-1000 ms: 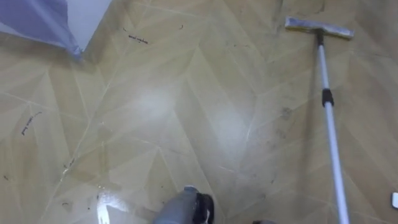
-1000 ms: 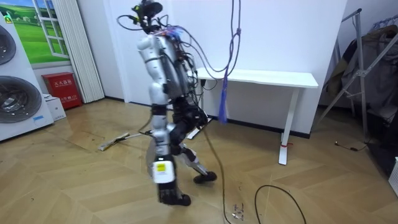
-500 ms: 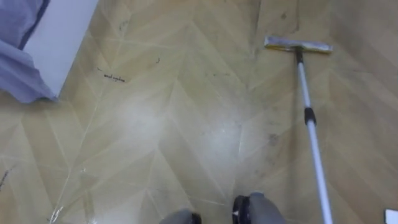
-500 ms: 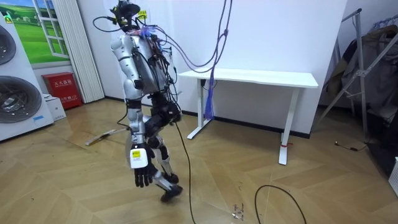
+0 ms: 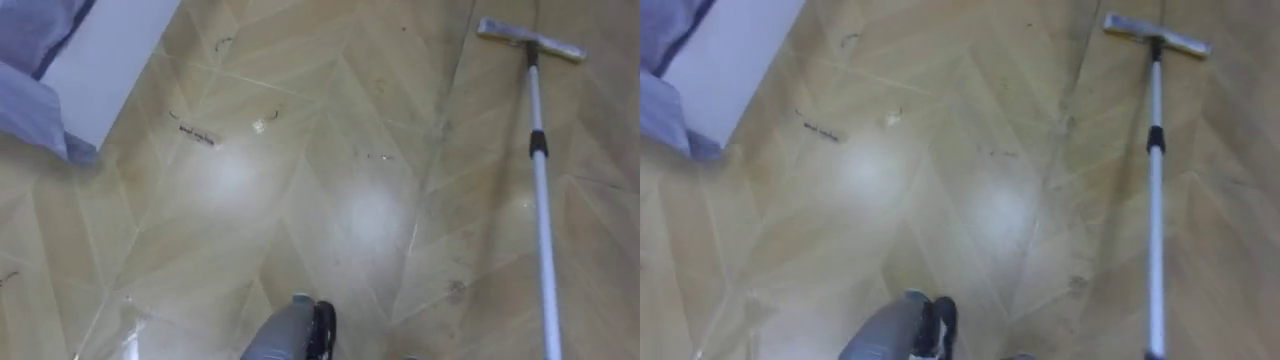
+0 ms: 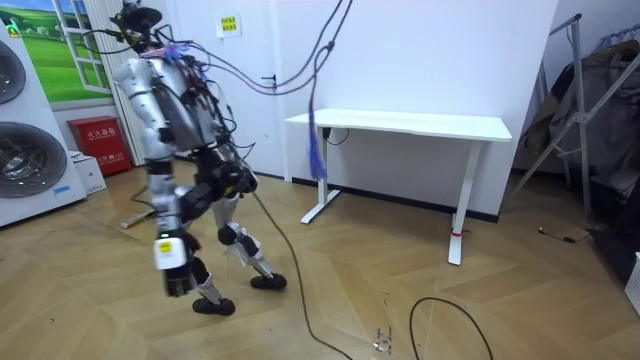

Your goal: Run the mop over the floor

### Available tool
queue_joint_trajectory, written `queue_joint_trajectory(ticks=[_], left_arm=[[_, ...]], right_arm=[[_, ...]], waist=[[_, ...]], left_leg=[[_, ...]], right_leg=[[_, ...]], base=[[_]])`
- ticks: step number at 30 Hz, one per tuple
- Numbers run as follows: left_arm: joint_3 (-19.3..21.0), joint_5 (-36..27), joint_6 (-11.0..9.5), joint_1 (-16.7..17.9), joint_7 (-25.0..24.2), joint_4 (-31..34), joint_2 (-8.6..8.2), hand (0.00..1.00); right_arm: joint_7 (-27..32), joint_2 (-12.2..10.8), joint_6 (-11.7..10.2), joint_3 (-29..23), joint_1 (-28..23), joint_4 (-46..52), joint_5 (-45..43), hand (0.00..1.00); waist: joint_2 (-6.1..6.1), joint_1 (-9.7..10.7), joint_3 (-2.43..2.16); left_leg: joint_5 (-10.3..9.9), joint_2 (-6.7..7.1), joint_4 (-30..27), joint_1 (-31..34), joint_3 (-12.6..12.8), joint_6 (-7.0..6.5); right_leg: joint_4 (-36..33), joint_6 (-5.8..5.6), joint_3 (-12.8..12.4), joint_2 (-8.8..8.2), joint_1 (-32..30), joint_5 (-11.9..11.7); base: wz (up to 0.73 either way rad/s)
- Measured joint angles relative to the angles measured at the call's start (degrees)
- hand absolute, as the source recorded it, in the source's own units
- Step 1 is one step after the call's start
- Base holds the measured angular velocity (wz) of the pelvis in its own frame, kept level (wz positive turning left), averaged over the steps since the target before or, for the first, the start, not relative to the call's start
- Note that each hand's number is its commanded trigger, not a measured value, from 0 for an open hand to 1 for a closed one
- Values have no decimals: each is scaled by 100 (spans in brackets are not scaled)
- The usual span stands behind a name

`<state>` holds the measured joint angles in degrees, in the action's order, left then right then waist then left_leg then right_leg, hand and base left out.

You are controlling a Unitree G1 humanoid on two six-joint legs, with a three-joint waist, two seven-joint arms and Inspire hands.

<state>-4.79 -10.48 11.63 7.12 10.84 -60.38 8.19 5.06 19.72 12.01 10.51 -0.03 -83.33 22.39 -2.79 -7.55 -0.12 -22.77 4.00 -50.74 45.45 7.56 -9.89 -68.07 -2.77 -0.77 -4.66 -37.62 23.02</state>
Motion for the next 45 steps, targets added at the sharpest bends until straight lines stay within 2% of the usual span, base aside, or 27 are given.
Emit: queue_joint_trajectory(ticks=[3, 6, 9, 10, 12, 13, 14, 15, 16, 17, 18, 19, 20, 21, 22, 23, 24, 26, 27, 29, 31, 32, 36, 38, 41, 43, 45], left_arm=[[-11, 4, -124, -8, 50, 56, 6, 0], [-122, -2, -131, 7, 89, 23, -46, 0], [-153, -1, -40, 82, 99, 1, -103, 0], [-174, -5, 11, 104, 115, -33, -101, 0], [-164, -10, 102, 117, 146, -42, -85, 0], [-165, -69, 165, 126, 180, -38, -65, 0], [-200, -215, 218, 119, 274, -28, -31, 0], [-228, -352, 217, 118, 316, -29, 0, 0], [-257, -599, 215, 118, 386, -18, 55, 0], [-387, -770, 217, 136, 416, 40, 133, 0], [-438, -789, 214, 153, 417, 79, 166, 0], [-441, -743, 212, 158, 415, 95, 189, 0], [-441, -728, 213, 195, 406, 163, 200, 0], [-437, -729, 212, 250, 391, 223, 205, 0], [-442, -671, 215, 372, 312, 358, 207, 0], [-437, -597, 213, 401, 194, 427, 208, 0], [-435, -594, 218, 394, 154, 409, 206, 0], [-410, -520, 275, 277, 8, 271, 217, 0], [-386, -492, 291, 219, -12, 274, 220, 0], [-252, -322, 238, 71, -34, 295, 211, 0], [-231, -288, 110, 34, -35, 316, 206, 0], [-221, -283, 62, 5, -32, 312, 204, 0], [-239, -243, 41, 11, -24, 262, 164, 0], [-243, -225, 99, 87, -16, 183, 89, 0], [-236, -234, 287, 264, -9, 188, -1, 0], [-236, -285, 393, 339, 12, 200, 26, 0], [-272, -480, 435, 315, 86, 213, 43, 0]], right_arm=[[64, -147, 0, 1, -271, 4, 13, 100], [222, -404, 83, 1, -322, 90, -51, 100], [242, -561, 307, -65, -235, 201, -217, 100], [263, -560, 428, -72, -89, 206, -225, 100], [353, -522, 600, -181, 166, 239, -281, 100], [368, -437, 708, -287, 474, 212, -393, 100], [392, -323, 746, -304, 843, 206, -465, 100], [406, -265, 746, -292, 1046, 224, -482, 100], [405, -130, 718, -260, 1454, 272, -471, 100], [400, -20, 620, -170, 1924, 319, -410, 100], [392, 39, 545, -156, 2135, 361, -397, 100], [333, 123, 363, -149, 2432, 393, -349, 100], [284, 137, 245, -157, 2627, 522, -224, 100], [256, 115, 253, -182, 2681, 563, -92, 100], [154, 96, 318, -172, 2684, 574, 171, 100], [111, 88, 336, -177, 2577, 579, 262, 100], [107, 91, 324, -178, 2501, 569, 274, 100], [80, 154, 230, -157, 1926, 537, 258, 100], [64, 170, 222, -133, 1733, 532, 257, 100], [39, 200, 221, 40, 1095, 300, 230, 100], [156, 216, 220, 190, 595, 234, 188, 100], [242, 168, 219, 195, 301, 231, 163, 100], [377, -214, 221, 143, -209, 259, 167, 100], [402, -421, 273, 108, -309, 262, 173, 100], [362, -446, 517, -40, -213, 307, 123, 100], [357, -403, 675, -59, 108, 272, 34, 100], [357, -242, 697, -48, 664, 118, 13, 100]], waist=[[-98, 104, -3], [-176, 165, 63], [-160, 211, 81], [-133, 239, 97], [-107, 220, 86], [-18, 219, 137], [41, 167, 145], [146, 115, 170], [300, 13, 157], [420, -71, 181], [441, -103, 184], [445, -173, 184], [501, -262, 214], [531, -281, 230], [537, -313, 220], [531, -309, 217], [507, -287, 210], [410, -91, 183], [389, -94, 176], [219, -95, 147], [22, -25, 57], [-81, 57, 40], [-252, 292, 39], [-197, 293, 56], [-164, 263, 76], [-68, 242, 94], [-14, 222, 127]], left_leg=[[-90, 76, 167, -179, -106, -30], [-107, 166, 512, -553, -501, 22], [-209, 300, 754, -995, -853, 111], [-288, 363, 741, -1136, -1059, 151], [-407, 399, 575, -1247, -1168, 260], [-369, 372, 12, -1066, -1047, 477], [-76, 255, -916, -680, -758, 964], [175, 173, -1343, -477, -590, 1181], [889, 43, -2114, -73, -341, 1287], [1605, -84, -2768, 381, -228, 1272], [1638, -168, -3023, 600, -226, 1229], [1488, -373, -3214, 966, -231, 1043], [1280, -546, -2832, 1108, -242, 920], [1154, -597, -2408, 1081, -253, 921], [1023, -640, -1325, 920, -314, 952], [980, -623, -254, 721, -378, 928], [934, -610, 125, 642, -377, 854], [693, -390, 181, 405, -200, 442], [593, -363, 165, 339, -135, 376], [198, -221, 17, 87, -38, 195], [-6, -133, -30, -26, -39, 98], [-95, -94, -7, -123, -55, 59], [-230, -29, 226, -465, -204, 95], [-318, -37, 480, -831, -203, 188], [-561, -70, 493, -1234, -368, 370], [-652, -74, 289, -1308, -460, 503], [-480, -160, -640, -958, -386, 789]], right_leg=[[-218, 8, -168, 131, -557, 0], [915, 75, -8, 298, -1023, 25], [2413, 313, 293, 312, -1033, -368], [2587, 399, 374, 325, -974, -610], [2484, 445, 519, 219, -774, -656], [2253, 438, 681, 72, -732, -576], [1900, 561, 707, 16, -759, -379], [1728, 582, 679, -12, -778, -257], [1488, 596, 610, -38, -806, -57], [1307, 632, 595, -47, -803, 86], [1226, 618, 611, -29, -803, 150], [1093, 644, 663, -10, -773, 293], [1067, 622, 675, 3, -632, 409], [1101, 587, 674, -2, -524, 467], [1249, 510, 678, 0, -291, 565], [1404, 400, 677, -34, -82, 643], [1486, 341, 682, -63, 15, 683], [1588, 105, 516, -236, 341, 838], [1491, 80, 406, -228, 358, 805], [641, -16, 12, -217, 133, 299], [-17, -55, -115, -178, -266, -11], [-201, -36, -168, -105, -586, -4], [721, 26, -48, 193, -1210, -52], [2048, 253, 134, 220, -1224, -403], [2387, 433, 411, 210, -895, -786], [2161, 513, 568, 121, -807, -677], [1771, 614, 622, 94, -856, -378]], base=[[-35], [-56], [-19], [17], [25], [21], [18], [6], [0], [0], [0], [8], [13], [25], [33], [34], [50], [64], [39], [1], [-10], [-9], [-12], [-25], [-1], [0], [4]])
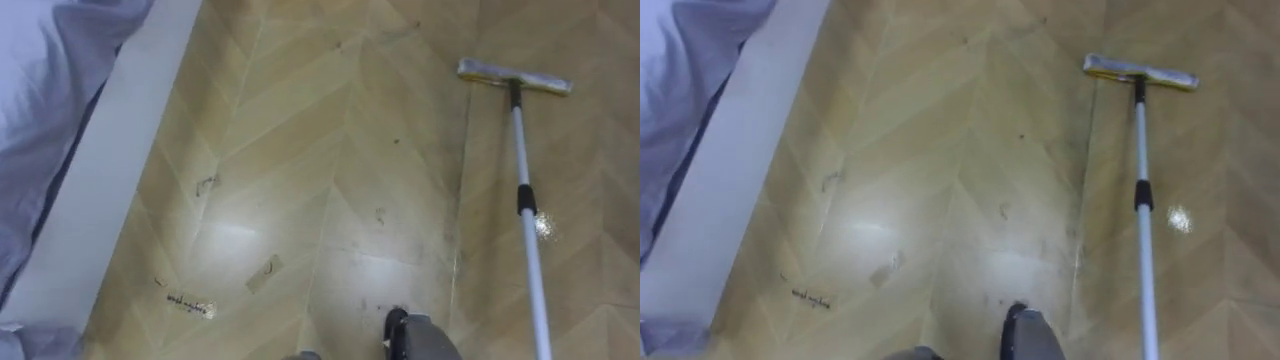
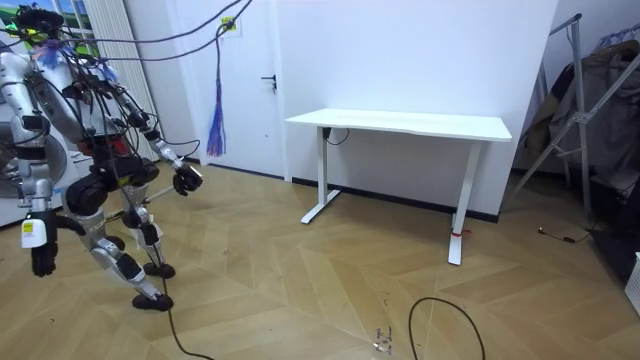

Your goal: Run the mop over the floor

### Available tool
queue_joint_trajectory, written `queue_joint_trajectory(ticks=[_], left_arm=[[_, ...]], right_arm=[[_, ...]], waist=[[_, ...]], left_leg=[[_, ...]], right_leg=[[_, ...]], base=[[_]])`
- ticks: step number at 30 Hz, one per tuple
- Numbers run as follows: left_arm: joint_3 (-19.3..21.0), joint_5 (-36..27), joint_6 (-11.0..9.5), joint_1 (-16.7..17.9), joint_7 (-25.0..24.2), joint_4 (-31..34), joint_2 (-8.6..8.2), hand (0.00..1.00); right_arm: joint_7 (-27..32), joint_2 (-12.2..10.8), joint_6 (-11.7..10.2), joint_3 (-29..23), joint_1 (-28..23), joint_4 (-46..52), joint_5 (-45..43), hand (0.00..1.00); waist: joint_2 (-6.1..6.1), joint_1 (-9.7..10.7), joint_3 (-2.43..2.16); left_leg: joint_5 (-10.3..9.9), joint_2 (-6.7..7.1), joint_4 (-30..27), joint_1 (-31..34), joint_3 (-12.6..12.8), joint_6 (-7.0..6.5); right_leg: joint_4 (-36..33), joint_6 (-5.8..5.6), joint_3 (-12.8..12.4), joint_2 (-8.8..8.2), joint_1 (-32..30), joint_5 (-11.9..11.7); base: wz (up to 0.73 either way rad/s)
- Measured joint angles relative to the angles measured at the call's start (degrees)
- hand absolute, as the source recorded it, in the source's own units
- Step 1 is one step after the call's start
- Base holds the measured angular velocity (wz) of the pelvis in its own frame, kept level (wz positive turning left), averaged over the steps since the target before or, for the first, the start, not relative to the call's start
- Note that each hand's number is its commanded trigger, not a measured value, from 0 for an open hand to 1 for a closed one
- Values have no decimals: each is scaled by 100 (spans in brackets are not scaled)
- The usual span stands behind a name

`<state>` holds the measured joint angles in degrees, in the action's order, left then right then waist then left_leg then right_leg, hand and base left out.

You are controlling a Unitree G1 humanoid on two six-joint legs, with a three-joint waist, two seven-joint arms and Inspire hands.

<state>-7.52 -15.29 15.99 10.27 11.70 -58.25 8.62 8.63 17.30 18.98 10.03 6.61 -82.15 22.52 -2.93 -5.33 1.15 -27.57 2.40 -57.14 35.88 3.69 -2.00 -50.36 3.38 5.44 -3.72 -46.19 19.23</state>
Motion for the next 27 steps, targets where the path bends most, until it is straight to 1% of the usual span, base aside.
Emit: queue_joint_trajectory(ticks=[1, 2, 3, 4, 5, 6, 7, 8, 9, 10, 11, 12, 13, 14, 15, 16, 17, 18, 19, 20, 21, 22, 23, 24, 25, 26, 27], left_arm=[[-26, -114, 9, 15, 63, 103, 9, 0], [-190, -293, -22, 25, 118, 152, 47, 0], [-256, -340, -32, 30, 125, 163, 74, 0], [-305, -406, -56, 58, 127, 216, 153, 0], [-304, -405, -60, 67, 134, 318, 245, 0], [-303, -403, -78, 69, 133, 352, 289, 0], [-271, -357, -126, 128, 135, 449, 327, 0], [-278, -300, -141, 242, 117, 548, 331, 0], [-278, -300, -142, 289, 93, 559, 333, 0], [-274, -286, -132, 329, 31, 532, 358, 0], [-269, -276, -127, 362, -35, 534, 388, 0], [-263, -268, -132, 335, -89, 532, 386, 0], [-261, -257, -138, 229, -159, 516, 378, 0], [-248, -152, -164, 153, -233, 515, 366, 0], [-212, -23, -223, 91, -245, 535, 327, 0], [-213, -19, -239, 45, -246, 534, 319, 0], [-208, -25, -273, -18, -246, 530, 304, 0], [-192, -24, -284, -41, -244, 528, 287, 0], [-159, -23, -286, -86, -234, 516, 258, 0], [-153, -17, -294, -113, -218, 503, 228, 0], [-155, -6, -306, -151, -212, 472, 208, 0], [-140, 116, -349, -193, -213, 391, 151, 0], [-141, 269, -378, -193, -211, 295, 97, 0], [-181, 280, -378, -191, -209, 246, 85, 0], [-232, 302, -362, -164, -211, 172, 68, 0], [-224, 303, -324, -152, -207, 97, 24, 0], [-223, 325, -300, -141, -207, 65, -22, 0]], right_arm=[[0, 143, 4, 4, 353, -16, -32, 100], [-2, 288, -10, 115, 787, -12, -30, 100], [-4, 337, -37, 189, 1019, -4, -27, 100], [-8, 384, -123, 266, 1445, 93, 9, 100], [-17, 438, -227, 319, 1727, 235, 130, 100], [-54, 463, -295, 339, 1859, 280, 193, 100], [-135, 496, -339, 310, 2078, 353, 241, 100], [-192, 516, -325, 280, 2190, 374, 312, 100], [-227, 519, -310, 288, 2188, 373, 364, 100], [-283, 505, -298, 328, 2055, 373, 458, 100], [-362, 494, -301, 334, 1809, 372, 483, 100], [-390, 512, -327, 334, 1668, 371, 486, 100], [-416, 546, -364, 337, 1350, 365, 527, 100], [-457, 549, -461, 334, 1065, 277, 556, 100], [-502, 560, -537, 350, 784, 150, 586, 100], [-504, 563, -540, 371, 642, 121, 584, 100], [-445, 553, -529, 394, 374, 100, 512, 100], [-410, 545, -529, 393, 243, 94, 482, 100], [-325, 494, -529, 392, 44, 52, 415, 100], [-236, 417, -529, 394, -118, 18, 405, 100], [-189, 371, -530, 393, -184, 16, 400, 100], [-80, 252, -531, 375, -296, 11, 385, 100], [2, 130, -531, 373, -408, 11, 331, 100], [43, 70, -531, 373, -455, 11, 315, 100], [86, -44, -530, 353, -503, 12, 306, 100], [120, -124, -522, 264, -558, 15, 232, 100], [125, -147, -515, 218, -582, 16, 192, 100]], waist=[[89, -110, 25], [145, -246, 31], [176, -290, 34], [277, -312, 41], [379, -359, 93], [434, -417, 113], [482, -552, 107], [509, -616, 115], [505, -618, 112], [506, -618, 116], [502, -590, 70], [504, -567, 46], [456, -561, 42], [427, -563, 42], [368, -498, 24], [329, -465, 17], [223, -421, -11], [168, -404, -33], [77, -335, -61], [2, -213, -100], [-19, -168, -90], [-57, -117, -69], [-73, -60, -66], [-76, -18, -65], [-57, 79, -48], [-55, 132, -32], [-48, 148, -32]], left_leg=[[330, -119, -792, 329, 50, 212], [798, -234, -1464, 661, 92, 295], [1029, -286, -1723, 800, 93, 316], [1248, -302, -2012, 1063, 76, 341], [1166, -358, -1995, 1365, 78, 261], [1115, -389, -1873, 1506, 108, 206], [964, -388, -1347, 1714, 83, 177], [943, -383, -545, 1788, 73, 175], [966, -375, -54, 1779, 59, 176], [1243, -373, 618, 1759, 82, 52], [1340, -346, 703, 1678, 124, -63], [1282, -324, 699, 1606, 165, -182], [1162, -287, 690, 1475, 267, -371], [1056, -193, 686, 1340, 326, -499], [923, -66, 686, 1218, 360, -577], [867, -25, 687, 1160, 391, -619], [736, 47, 683, 1064, 415, -681], [675, 62, 673, 1027, 419, -700], [589, 121, 689, 957, 396, -737], [547, 171, 763, 899, 360, -767], [545, 188, 833, 850, 357, -770], [550, 207, 992, 726, 360, -769], [551, 207, 1136, 595, 359, -766], [556, 209, 1214, 527, 359, -756], [571, 223, 1372, 386, 360, -728], [550, 214, 1468, 265, 318, -671], [548, 191, 1518, 215, 253, -631]], right_leg=[[-267, 54, -30, 23, -36, 191], [-464, 96, -82, 103, -56, 351], [-535, 151, -84, 129, -60, 400], [-646, 188, -135, 194, -77, 514], [-718, 193, -146, 250, -70, 615], [-734, 191, -153, 279, -65, 641], [-727, 197, -153, 302, -6, 691], [-657, 198, -109, 298, 159, 761], [-608, 179, -79, 289, 272, 818], [-532, 126, -23, 260, 521, 958], [-459, 20, -1, 193, 713, 1106], [-418, -42, 27, 158, 821, 1151], [-357, -146, 9, 82, 976, 1214], [-441, -182, -1, -37, 1066, 1222], [-639, -282, -39, -150, 1116, 1170], [-770, -375, -72, -202, 1096, 1118], [-1021, -555, -102, -243, 1028, 966], [-1146, -586, -138, -247, 982, 861], [-1411, -611, -195, -283, 856, 621], [-1589, -616, -263, -305, 702, 502], [-1588, -617, -292, -316, 619, 506], [-1432, -608, -327, -301, 435, 518], [-1029, -600, -345, -291, 284, 517], [-735, -589, -346, -298, 238, 500], [14, -532, -335, -316, 197, 320], [467, -505, -278, -262, 230, -84], [610, -484, -243, -207, 335, -106]], base=[[-16], [-24], [-19], [0], [0], [-6], [-17], [-11], [8], [25], [35], [45], [38], [34], [22], [20], [7], [-3], [-6], [-4], [-5], [-12], [-12], [-6], [0], [3], [-12]])
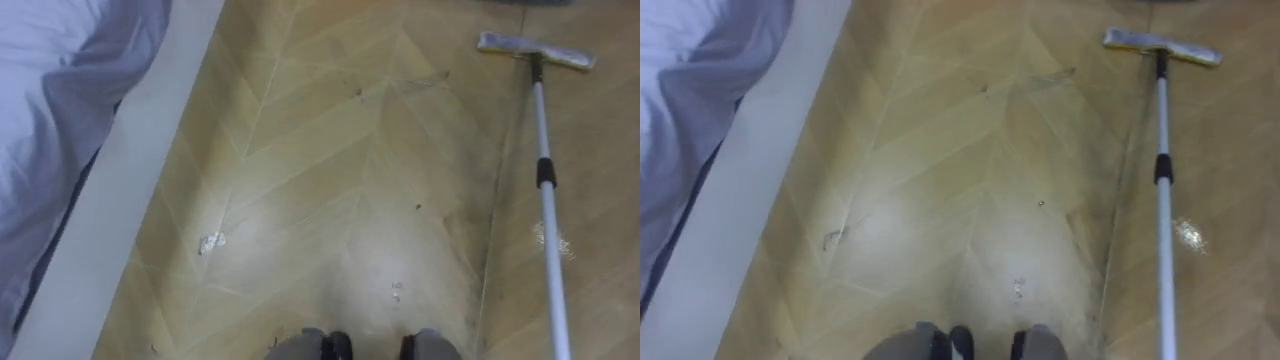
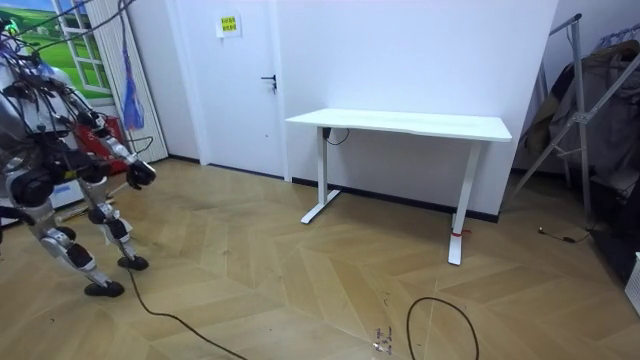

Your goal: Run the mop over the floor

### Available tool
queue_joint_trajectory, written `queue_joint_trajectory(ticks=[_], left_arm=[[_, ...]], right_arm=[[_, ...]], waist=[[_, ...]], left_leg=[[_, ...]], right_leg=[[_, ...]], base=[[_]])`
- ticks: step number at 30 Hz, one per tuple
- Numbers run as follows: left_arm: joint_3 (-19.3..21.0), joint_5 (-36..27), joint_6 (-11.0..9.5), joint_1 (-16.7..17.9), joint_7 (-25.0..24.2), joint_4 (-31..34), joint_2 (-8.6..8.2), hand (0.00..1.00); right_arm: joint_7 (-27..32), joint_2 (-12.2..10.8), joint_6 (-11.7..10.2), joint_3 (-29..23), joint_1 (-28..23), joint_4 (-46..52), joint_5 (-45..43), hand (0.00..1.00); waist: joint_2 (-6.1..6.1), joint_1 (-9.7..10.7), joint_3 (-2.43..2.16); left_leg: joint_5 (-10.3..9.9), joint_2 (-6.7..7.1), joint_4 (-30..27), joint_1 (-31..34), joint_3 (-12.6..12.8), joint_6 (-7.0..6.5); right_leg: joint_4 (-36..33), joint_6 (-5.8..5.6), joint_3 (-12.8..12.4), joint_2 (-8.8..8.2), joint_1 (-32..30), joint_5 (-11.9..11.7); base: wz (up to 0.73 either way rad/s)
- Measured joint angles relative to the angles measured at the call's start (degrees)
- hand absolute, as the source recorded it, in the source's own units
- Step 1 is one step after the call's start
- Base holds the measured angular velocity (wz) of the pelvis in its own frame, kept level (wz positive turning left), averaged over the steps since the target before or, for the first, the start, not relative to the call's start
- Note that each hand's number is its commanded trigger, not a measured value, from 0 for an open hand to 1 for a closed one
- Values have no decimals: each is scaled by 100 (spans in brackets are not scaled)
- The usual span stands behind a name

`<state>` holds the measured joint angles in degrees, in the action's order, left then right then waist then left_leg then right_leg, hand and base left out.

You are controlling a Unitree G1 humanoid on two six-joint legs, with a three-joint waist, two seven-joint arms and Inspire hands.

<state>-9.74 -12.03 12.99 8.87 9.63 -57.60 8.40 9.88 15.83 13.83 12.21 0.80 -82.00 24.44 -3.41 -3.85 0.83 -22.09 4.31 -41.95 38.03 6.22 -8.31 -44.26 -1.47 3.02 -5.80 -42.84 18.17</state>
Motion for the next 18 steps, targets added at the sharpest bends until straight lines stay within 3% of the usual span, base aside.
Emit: queue_joint_trajectory(ticks=[1, 2, 5, 7, 10, 13, 16, 18], left_arm=[[3, 60, 25, 7, -8, -45, -69, 0], [16, 41, 49, 10, -8, -83, -86, 0], [41, 32, 78, 11, 18, -169, -96, 0], [45, 34, 90, 4, 19, -197, -103, 0], [134, 40, 87, -114, 21, -342, -94, 0], [294, 48, 90, -113, 11, -597, -72, 0], [382, 76, 224, -41, -5, -657, -60, 0], [543, 263, 308, 57, -8, -641, -59, 0]], right_arm=[[9, -42, 2, -29, 9, 3, -27, 100], [26, -109, 14, -65, 34, 4, -36, 100], [79, -221, 177, -104, 140, 22, -149, 100], [75, -203, 298, -128, 313, 22, -216, 100], [-59, -216, 313, -122, 494, 23, -213, 100], [-326, -283, 297, -113, 478, 40, -165, 100], [-544, -284, 319, -111, 338, 92, -155, 100], [-648, -293, 326, -112, 124, 189, -170, 100]], waist=[[-52, -30, -16], [-33, -92, -3], [112, -88, 66], [149, -90, 67], [180, -94, 75], [261, -99, 45], [321, -84, 24], [390, -73, -24]], left_leg=[[30, -101, 168, -152, -51, 64], [67, -158, 362, -369, -85, 129], [117, -171, 725, -891, -178, 216], [138, -188, 876, -1113, -187, 252], [165, -254, 1072, -1533, -280, 303], [215, -282, 1434, -2123, -413, 384], [269, -319, 1795, -2687, -538, 438], [319, -331, 2058, -3040, -594, 468]], right_leg=[[332, 51, 49, 148, 229, -127], [570, 97, 48, 240, 453, -214], [781, 138, 84, 299, 936, -213], [924, 176, 153, 298, 1150, -212], [1245, 229, 282, 359, 1661, -241], [1658, 259, 406, 422, 2335, -272], [2146, 277, 561, 489, 3011, -327], [2434, 284, 643, 512, 3399, -354]], base=[[-30], [-34], [-1], [0], [13], [17], [21], [21]])
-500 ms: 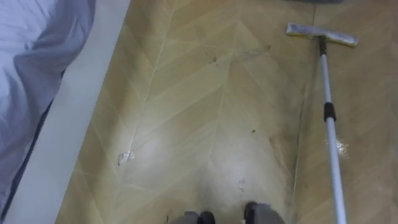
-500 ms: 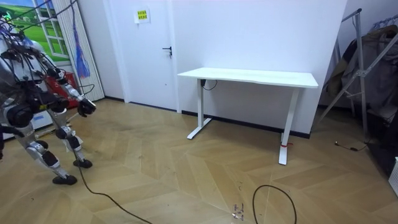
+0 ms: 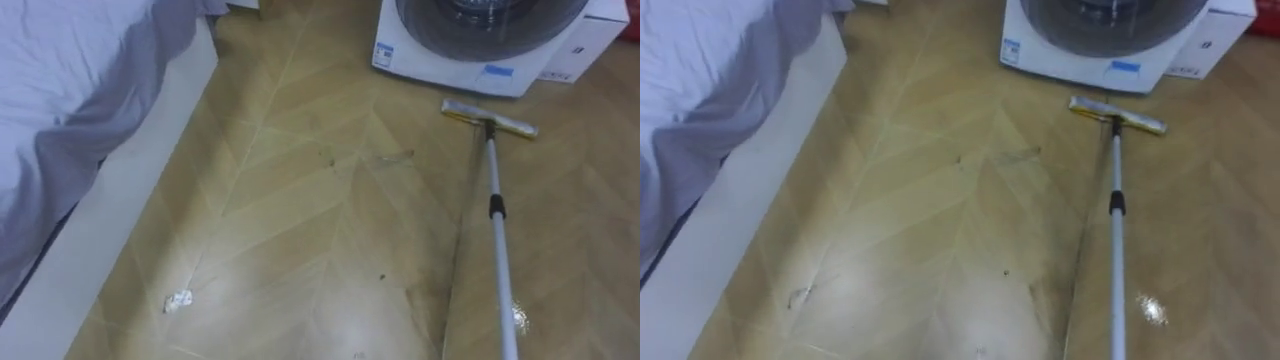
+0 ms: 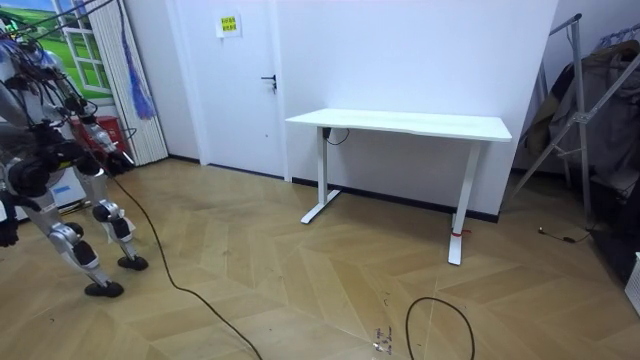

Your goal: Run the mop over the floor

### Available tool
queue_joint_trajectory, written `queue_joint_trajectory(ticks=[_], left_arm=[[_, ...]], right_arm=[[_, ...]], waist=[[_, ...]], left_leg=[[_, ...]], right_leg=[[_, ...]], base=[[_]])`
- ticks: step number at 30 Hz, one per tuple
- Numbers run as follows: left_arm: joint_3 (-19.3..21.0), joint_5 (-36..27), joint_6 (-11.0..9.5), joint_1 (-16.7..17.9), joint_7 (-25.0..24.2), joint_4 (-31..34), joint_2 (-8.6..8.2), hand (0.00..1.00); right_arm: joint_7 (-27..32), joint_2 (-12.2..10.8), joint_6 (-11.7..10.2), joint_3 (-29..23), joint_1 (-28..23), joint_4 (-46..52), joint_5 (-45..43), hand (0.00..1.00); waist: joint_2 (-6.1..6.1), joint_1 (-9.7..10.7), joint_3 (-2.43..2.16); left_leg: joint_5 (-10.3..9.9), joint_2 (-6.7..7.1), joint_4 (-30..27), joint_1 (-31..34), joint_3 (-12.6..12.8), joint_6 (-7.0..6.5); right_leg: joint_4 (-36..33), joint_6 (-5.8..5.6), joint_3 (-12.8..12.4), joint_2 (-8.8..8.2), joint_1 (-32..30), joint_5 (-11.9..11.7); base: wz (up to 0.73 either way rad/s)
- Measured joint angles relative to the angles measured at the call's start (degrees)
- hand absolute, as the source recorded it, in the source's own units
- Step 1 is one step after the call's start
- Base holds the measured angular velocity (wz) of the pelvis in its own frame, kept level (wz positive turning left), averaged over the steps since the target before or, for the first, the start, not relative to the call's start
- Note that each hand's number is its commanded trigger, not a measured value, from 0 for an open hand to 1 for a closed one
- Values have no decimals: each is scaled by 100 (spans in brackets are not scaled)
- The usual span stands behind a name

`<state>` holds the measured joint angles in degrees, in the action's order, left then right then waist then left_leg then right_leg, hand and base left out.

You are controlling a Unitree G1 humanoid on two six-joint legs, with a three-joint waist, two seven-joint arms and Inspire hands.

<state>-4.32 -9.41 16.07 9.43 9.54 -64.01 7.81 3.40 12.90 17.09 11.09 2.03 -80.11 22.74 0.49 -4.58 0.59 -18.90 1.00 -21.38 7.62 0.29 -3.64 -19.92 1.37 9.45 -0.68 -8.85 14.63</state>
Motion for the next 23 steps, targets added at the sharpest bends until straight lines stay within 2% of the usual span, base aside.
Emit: queue_joint_trajectory(ticks=[1, 2, 3, 6, 9, 11, 17, 23], left_arm=[[55, 114, 36, 71, 1, 21, 3, 0], [120, 175, 73, 147, 2, 72, 3, 0], [165, 233, 138, 170, 0, 87, 2, 0], [200, 288, 217, 172, 3, 90, 27, 0], [475, 521, 258, 197, 7, 113, 20, 0], [597, 570, 276, 223, 10, 159, 13, 0], [845, 664, 280, 259, 2, 240, -26, 0], [1073, 674, 277, 263, -1, 292, -35, 0]], right_arm=[[-65, 0, 1, -5, -110, 3, -58, 100], [-108, 1, 15, -13, -178, 4, -133, 100], [-117, -3, 16, -48, -253, 29, -262, 100], [-135, -22, 26, -121, -441, 154, -485, 100], [-161, -63, 52, -350, -605, 220, -883, 100], [-156, -92, 58, -391, -616, 223, -1010, 100], [-173, -217, 66, -618, -709, 230, -1232, 100], [-250, -234, 72, -795, -711, 241, -1470, 100]], waist=[[36, 9, -25], [73, 37, -30], [96, 110, -23], [134, 158, -9], [129, 233, 3], [125, 267, -8], [125, 293, 3], [95, 296, -14]], left_leg=[[15, -18, 90, -208, 8, 21], [34, -24, 166, -359, 53, 47], [38, -22, 219, -479, 27, 54], [55, -26, 423, -780, 8, 78], [71, -38, 645, -1139, 13, 90], [71, -42, 695, -1233, 17, 90], [75, -34, 799, -1549, -1, 91], [74, -30, 800, -1632, -3, 90]], right_leg=[[171, 2, 17, 18, 233, -34], [304, 1, 28, 70, 419, -52], [438, 0, 69, 99, 592, -77], [616, 2, 68, 128, 870, -79], [764, 1, 19, 167, 1196, -79], [804, 1, -5, 178, 1270, -78], [946, 1, -80, 186, 1579, -78], [932, 0, -146, 185, 1624, -79]], base=[[10], [14], [10], [2], [-7], [-9], [-4], [-5]])
